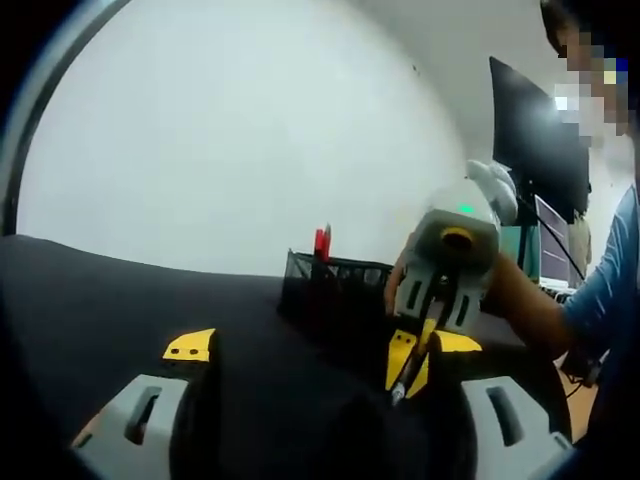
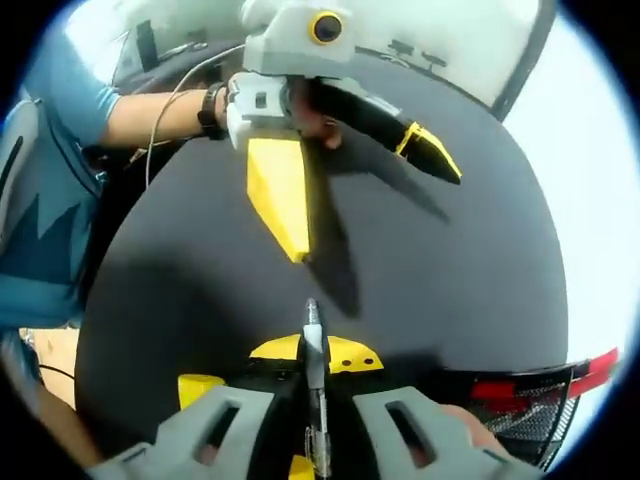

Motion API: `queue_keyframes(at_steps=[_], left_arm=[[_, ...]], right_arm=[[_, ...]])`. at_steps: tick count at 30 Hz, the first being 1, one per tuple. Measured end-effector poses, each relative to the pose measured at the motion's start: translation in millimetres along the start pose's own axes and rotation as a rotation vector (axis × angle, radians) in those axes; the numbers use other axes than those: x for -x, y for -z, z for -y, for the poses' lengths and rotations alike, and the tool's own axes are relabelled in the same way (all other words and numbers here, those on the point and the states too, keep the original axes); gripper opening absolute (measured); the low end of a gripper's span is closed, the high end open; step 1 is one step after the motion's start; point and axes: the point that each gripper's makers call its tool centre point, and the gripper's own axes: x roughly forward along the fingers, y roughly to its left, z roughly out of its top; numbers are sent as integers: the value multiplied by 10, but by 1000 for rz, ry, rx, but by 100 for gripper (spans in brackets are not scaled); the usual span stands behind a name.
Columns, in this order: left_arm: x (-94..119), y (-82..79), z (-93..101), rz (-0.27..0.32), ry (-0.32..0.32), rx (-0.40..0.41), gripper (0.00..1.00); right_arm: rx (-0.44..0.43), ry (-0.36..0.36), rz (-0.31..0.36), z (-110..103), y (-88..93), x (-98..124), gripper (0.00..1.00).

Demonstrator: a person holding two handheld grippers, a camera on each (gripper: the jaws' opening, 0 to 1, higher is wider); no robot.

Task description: Pick up pens and glue sticks and place them into the holder.

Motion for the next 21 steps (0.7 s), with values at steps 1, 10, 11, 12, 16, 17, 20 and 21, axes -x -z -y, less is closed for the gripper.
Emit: queue_keyframes(at_steps=[1,10,11,12,16,17,20,21], left_arm=[[1,-6,-2,3,0,2,84],[1,-19,11,11,5,13,84],[0,-18,18,11,9,12,84],[-1,-17,24,11,12,11,83],[-12,7,66,-1,30,3,81],[-13,12,70,-3,31,0,81],[-12,2,81,3,37,4,82],[-12,-6,84,7,39,9,83]], right_arm=[[-3,15,18,28,-19,36,5],[-37,110,160,196,-165,388,5],[-41,114,172,218,-175,445,5],[-43,120,183,235,-186,482,5],[-63,158,283,248,-266,674,5],[-68,173,305,274,-294,703,5],[-82,197,361,304,-346,828,5],[-87,199,381,305,-365,864,5]])
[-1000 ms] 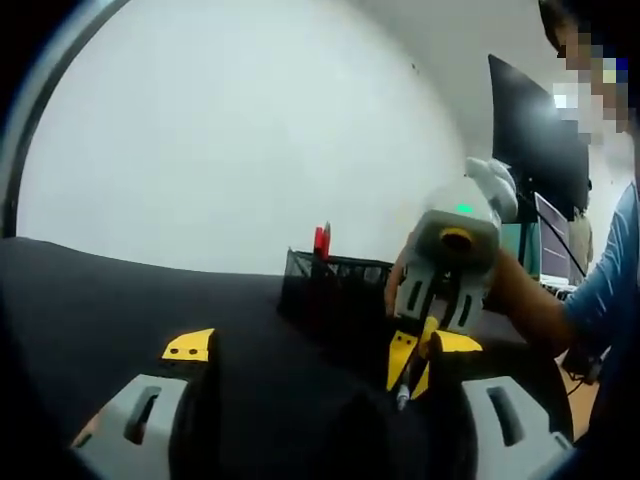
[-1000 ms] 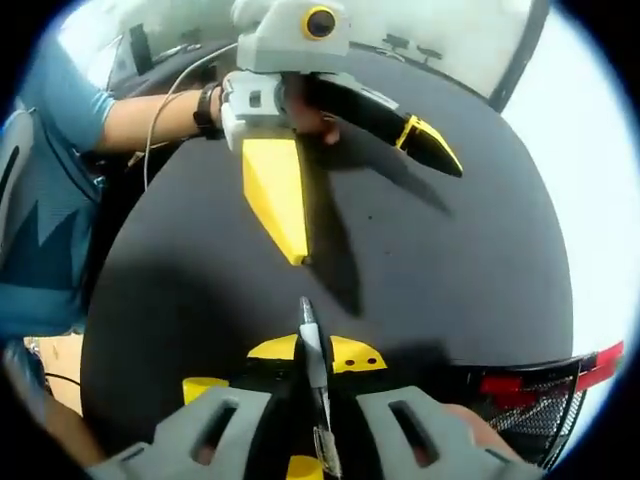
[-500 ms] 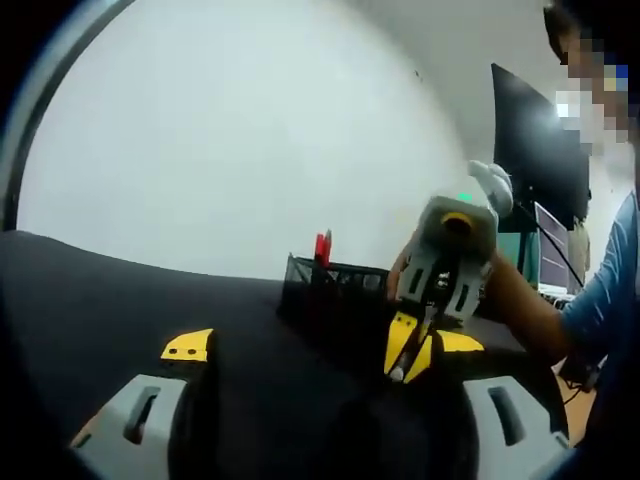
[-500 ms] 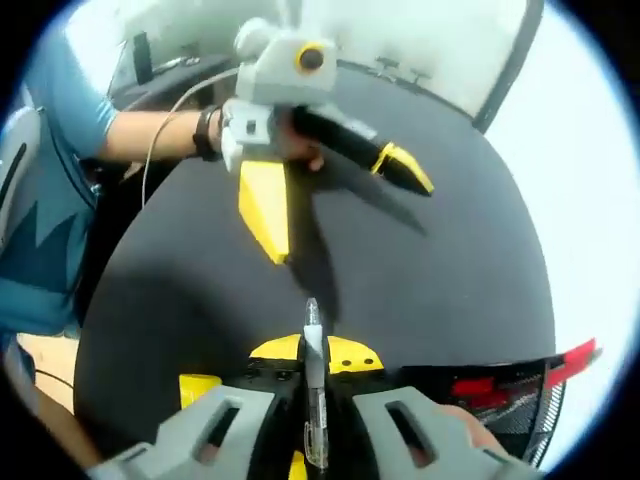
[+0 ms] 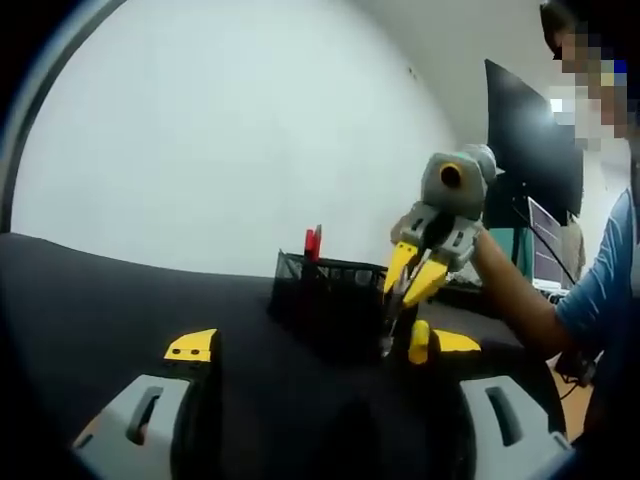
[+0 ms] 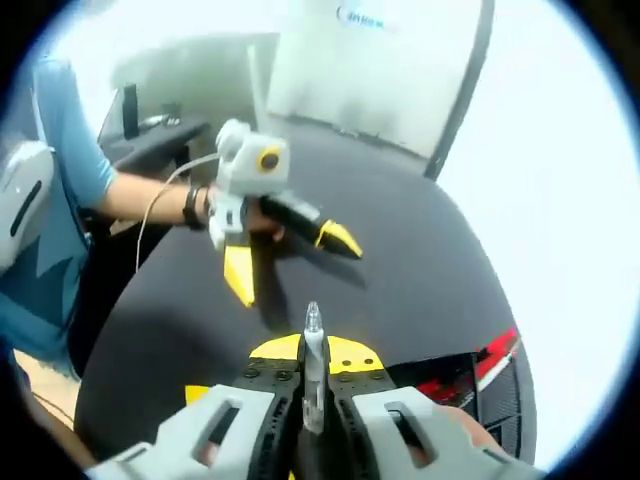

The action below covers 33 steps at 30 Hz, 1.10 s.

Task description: Pick up pens and glue sticks and place them into the holder.

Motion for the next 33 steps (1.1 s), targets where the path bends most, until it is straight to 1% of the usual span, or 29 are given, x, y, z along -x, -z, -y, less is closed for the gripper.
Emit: queue_keyframes(at_steps=[4,6,9,13,16,17,18,19,20,22,23,24,28,33], left_arm=[[2,-11,7,6,6,4,83],[1,-3,18,2,12,0,83],[0,10,26,-5,15,-3,82],[0,18,25,-9,15,-3,81],[-1,29,23,-15,13,-5,81],[-3,32,22,-17,13,-5,80],[-4,35,24,-18,14,-6,80],[-4,39,24,-20,14,-7,80],[-5,41,24,-22,14,-9,80],[-5,43,21,-23,12,-9,80],[-5,43,14,-23,9,-9,80],[-4,43,10,-23,7,-8,80],[-8,52,14,-27,7,-11,80],[-7,55,7,-28,3,-12,79]], right_arm=[[-16,27,80,64,-123,92,5],[-28,23,106,71,-159,139,5],[-41,23,170,77,-254,223,5],[-57,28,261,103,-391,370,5],[-92,55,338,174,-500,509,5],[-102,61,352,190,-515,541,5],[-146,74,362,237,-518,603,5],[-139,83,364,257,-518,633,5],[-131,107,386,292,-539,683,5],[-182,158,404,399,-543,779,5],[-180,183,423,446,-559,830,5],[-195,192,437,474,-557,887,5],[-265,274,487,661,-571,1062,5],[-302,358,531,825,-581,1208,5]])
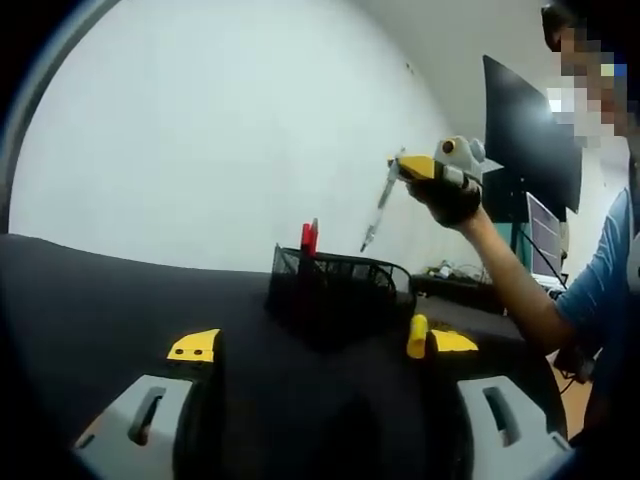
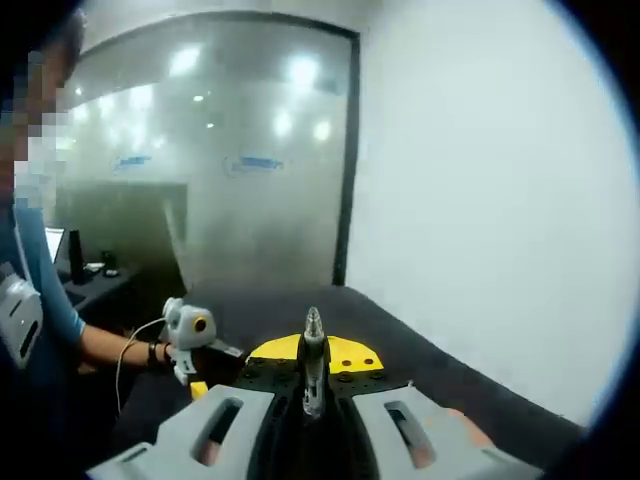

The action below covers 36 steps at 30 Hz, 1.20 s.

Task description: Pick up pens and glue sticks and place them into the holder.

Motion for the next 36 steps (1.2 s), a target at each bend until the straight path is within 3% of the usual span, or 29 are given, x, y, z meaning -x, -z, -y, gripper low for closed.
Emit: queue_keyframes(at_steps=[5,10,16,26,36], left_arm=[[-2,6,-2,-3,0,-1,79],[-5,9,7,-4,3,-1,79],[-5,11,9,-5,3,0,78],[-6,19,12,-11,3,-3,77],[-4,21,9,-12,3,-5,77]], right_arm=[[-16,111,40,202,-63,16,5],[-40,221,36,459,26,1,5],[-57,282,46,668,106,-34,5],[-86,348,-13,874,390,-115,5],[-132,337,-104,922,710,-262,5]])
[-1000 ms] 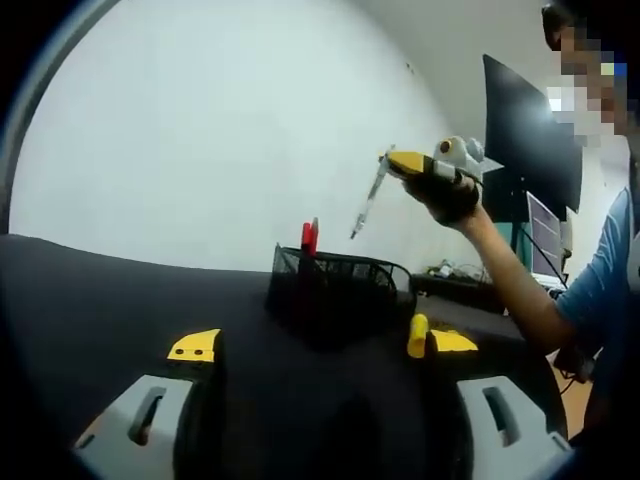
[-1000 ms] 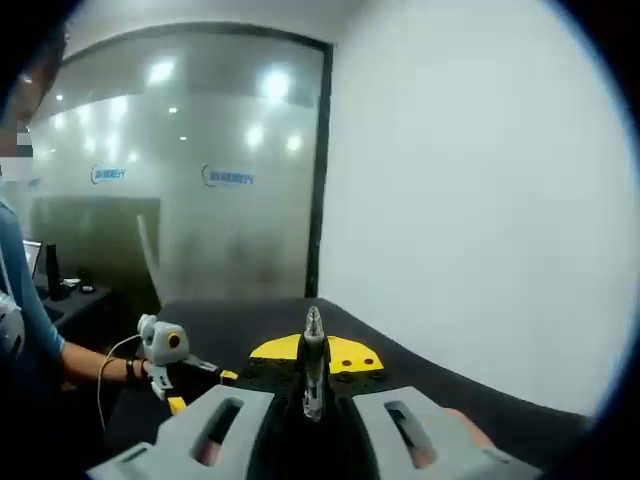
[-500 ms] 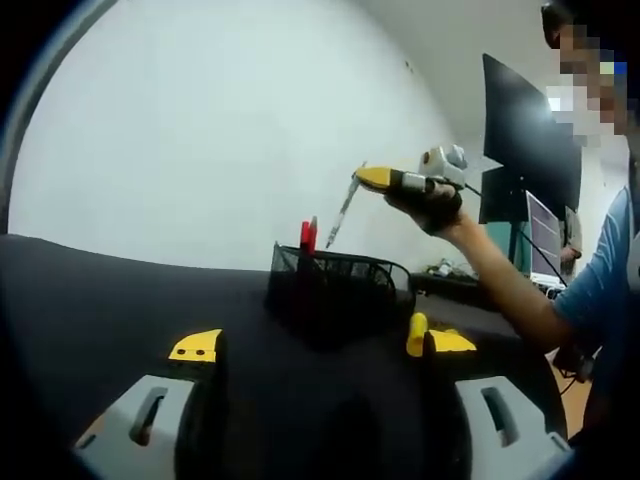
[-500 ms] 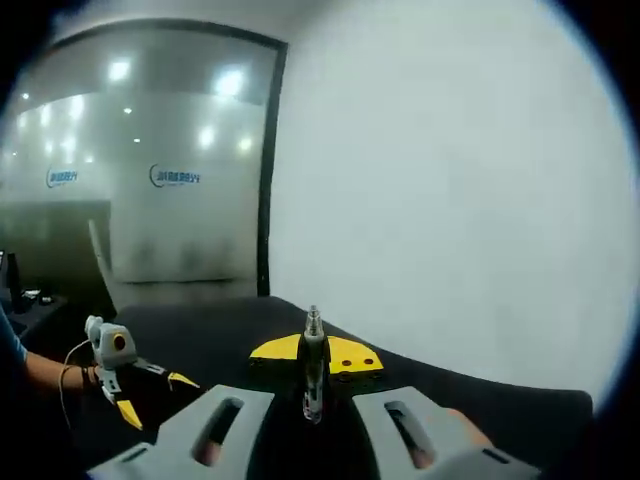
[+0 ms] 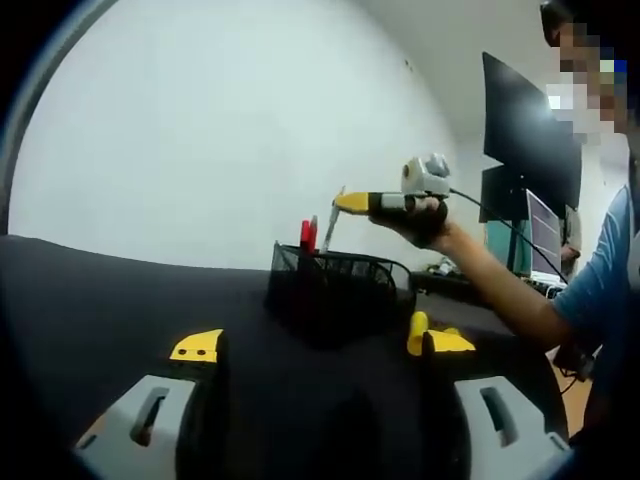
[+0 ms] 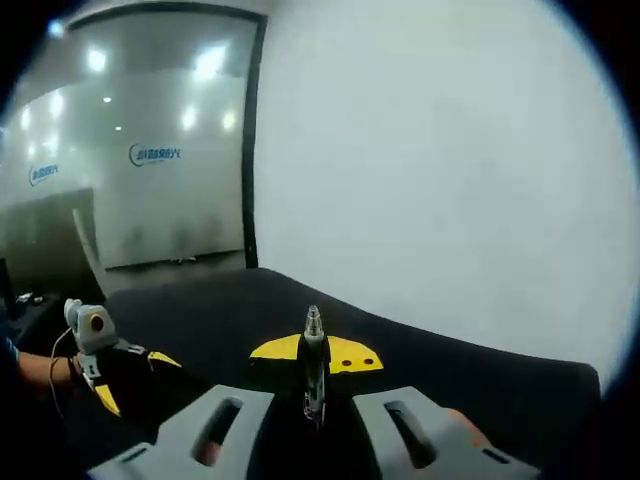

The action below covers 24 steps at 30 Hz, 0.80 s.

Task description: Pick up pens and glue sticks and place them into the holder.

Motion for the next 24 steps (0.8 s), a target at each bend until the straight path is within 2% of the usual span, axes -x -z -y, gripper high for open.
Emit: queue_keyframes(at_steps=[12,24], left_arm=[[0,11,-2,-5,0,-3,76],[1,20,4,-10,1,-7,75]], right_arm=[[-34,-7,-121,-88,245,-116,5],[-18,-27,-160,-149,323,-120,5]])
